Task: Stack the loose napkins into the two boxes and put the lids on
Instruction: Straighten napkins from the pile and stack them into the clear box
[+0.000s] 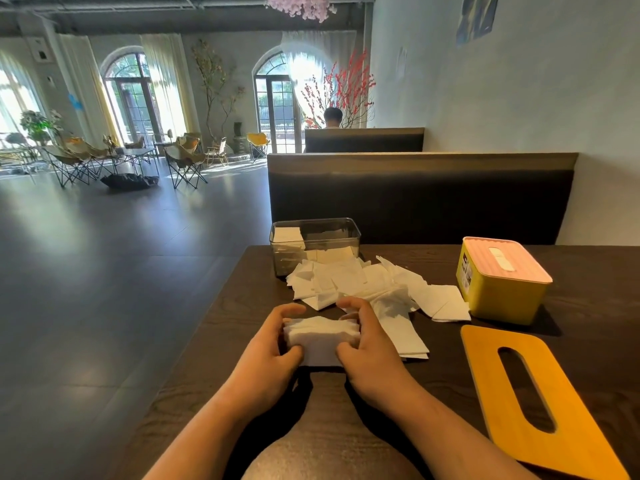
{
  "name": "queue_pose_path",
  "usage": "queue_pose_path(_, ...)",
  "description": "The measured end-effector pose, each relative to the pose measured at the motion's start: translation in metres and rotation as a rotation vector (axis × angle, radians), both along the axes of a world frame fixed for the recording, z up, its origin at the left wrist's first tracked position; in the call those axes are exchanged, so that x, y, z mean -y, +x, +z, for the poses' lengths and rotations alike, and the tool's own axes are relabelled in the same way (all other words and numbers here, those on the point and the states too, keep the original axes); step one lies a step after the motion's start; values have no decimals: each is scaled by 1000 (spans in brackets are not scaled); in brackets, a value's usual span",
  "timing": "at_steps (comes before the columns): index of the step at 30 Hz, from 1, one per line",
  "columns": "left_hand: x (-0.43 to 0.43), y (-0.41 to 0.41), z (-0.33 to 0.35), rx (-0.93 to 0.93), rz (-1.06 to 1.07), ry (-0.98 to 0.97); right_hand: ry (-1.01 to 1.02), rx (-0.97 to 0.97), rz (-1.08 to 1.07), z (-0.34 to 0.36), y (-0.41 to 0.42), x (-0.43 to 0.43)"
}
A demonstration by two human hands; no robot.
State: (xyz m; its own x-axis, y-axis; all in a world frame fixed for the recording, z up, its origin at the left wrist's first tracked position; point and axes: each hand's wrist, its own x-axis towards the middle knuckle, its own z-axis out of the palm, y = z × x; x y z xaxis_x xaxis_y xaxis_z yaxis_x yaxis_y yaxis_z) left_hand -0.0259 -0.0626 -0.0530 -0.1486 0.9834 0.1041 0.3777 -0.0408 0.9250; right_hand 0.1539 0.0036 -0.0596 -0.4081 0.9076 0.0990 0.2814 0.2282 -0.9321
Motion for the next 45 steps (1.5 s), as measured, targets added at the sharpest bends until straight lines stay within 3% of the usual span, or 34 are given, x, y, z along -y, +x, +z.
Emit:
queue_pose_path(4, -3, 3, -2, 79, -28, 18, -38, 64, 102, -5, -9, 2)
queue_pose_path(8, -5, 9, -4, 63, -88, -2, -47, 67, 53, -3, -13, 1)
queue_pose_path(13, -8, 13, -4, 56, 96, 119, 1, -73, -37, -3, -11, -2)
queue_pose_path(18, -10, 8, -11, 6, 34, 15, 21, 77, 31, -10, -13, -2)
queue_pose_path(23, -14, 11, -13, 144, 202, 125, 49, -49, -34, -6, -10, -2)
queue_pose_path(29, -12, 10, -12, 178, 53, 73, 69, -12, -4, -7, -14, 2)
queue_pose_path(32, -14, 9, -12, 147, 118, 124, 91, -10, 12, -8, -15, 2)
queue_pose_path(36, -13, 10, -11, 61, 72, 38, 88, 83, 53, -9, -13, 2)
queue_pose_path(40, -14, 8, -12, 74, 205, 94, 106, 63, 11, -6, -12, 2)
queue_pose_path(45, -13, 7, -10, 58, 87, 0, 95, 62, 24, -6, -12, 1)
